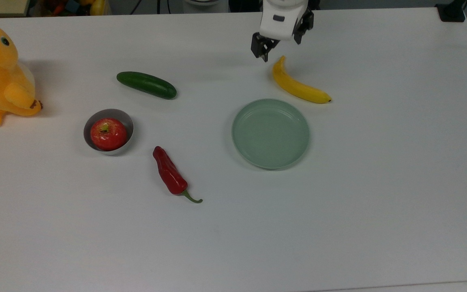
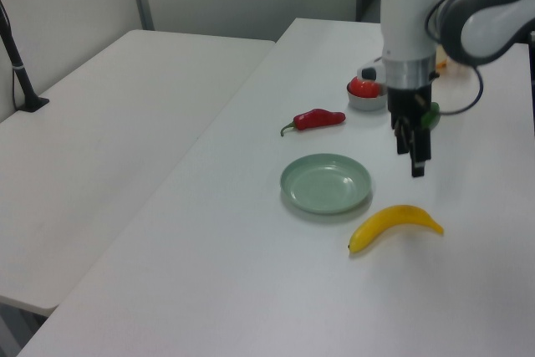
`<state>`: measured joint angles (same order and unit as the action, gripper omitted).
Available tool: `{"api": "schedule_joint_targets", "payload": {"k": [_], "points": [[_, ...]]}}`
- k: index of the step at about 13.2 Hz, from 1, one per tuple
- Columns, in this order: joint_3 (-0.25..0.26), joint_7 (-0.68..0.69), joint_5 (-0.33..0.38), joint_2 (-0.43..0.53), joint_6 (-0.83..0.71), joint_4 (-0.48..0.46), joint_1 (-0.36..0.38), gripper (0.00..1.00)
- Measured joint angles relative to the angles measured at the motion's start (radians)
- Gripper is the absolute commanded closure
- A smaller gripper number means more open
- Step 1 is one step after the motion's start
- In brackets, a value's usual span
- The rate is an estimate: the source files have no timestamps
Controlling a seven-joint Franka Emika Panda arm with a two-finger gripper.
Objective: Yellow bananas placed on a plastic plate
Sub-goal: 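Move the open gripper over the yellow banana and lower it, then close the gripper on the middle of the yellow banana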
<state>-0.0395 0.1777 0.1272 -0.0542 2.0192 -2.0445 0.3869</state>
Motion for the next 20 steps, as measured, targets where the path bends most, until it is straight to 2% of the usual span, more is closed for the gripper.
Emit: {"api": "schedule_joint_targets", "payload": {"k": [3,7,10,13,14,15,20], "points": [[-0.037,-0.07,0.0,-0.077,0.127,-0.027,0.012,0.0],[-0.043,-0.075,-0.031,-0.141,0.212,-0.039,0.015,0.05],[-0.043,-0.081,-0.071,-0.156,0.254,-0.054,0.015,0.38],[-0.043,-0.082,-0.095,-0.162,0.258,-0.065,0.015,0.77],[-0.043,-0.082,-0.095,-0.164,0.258,-0.066,0.015,0.93],[-0.043,-0.082,-0.095,-0.165,0.258,-0.066,0.015,1.0],[-0.043,-0.084,-0.095,-0.165,0.258,-0.066,0.015,1.0]]}}
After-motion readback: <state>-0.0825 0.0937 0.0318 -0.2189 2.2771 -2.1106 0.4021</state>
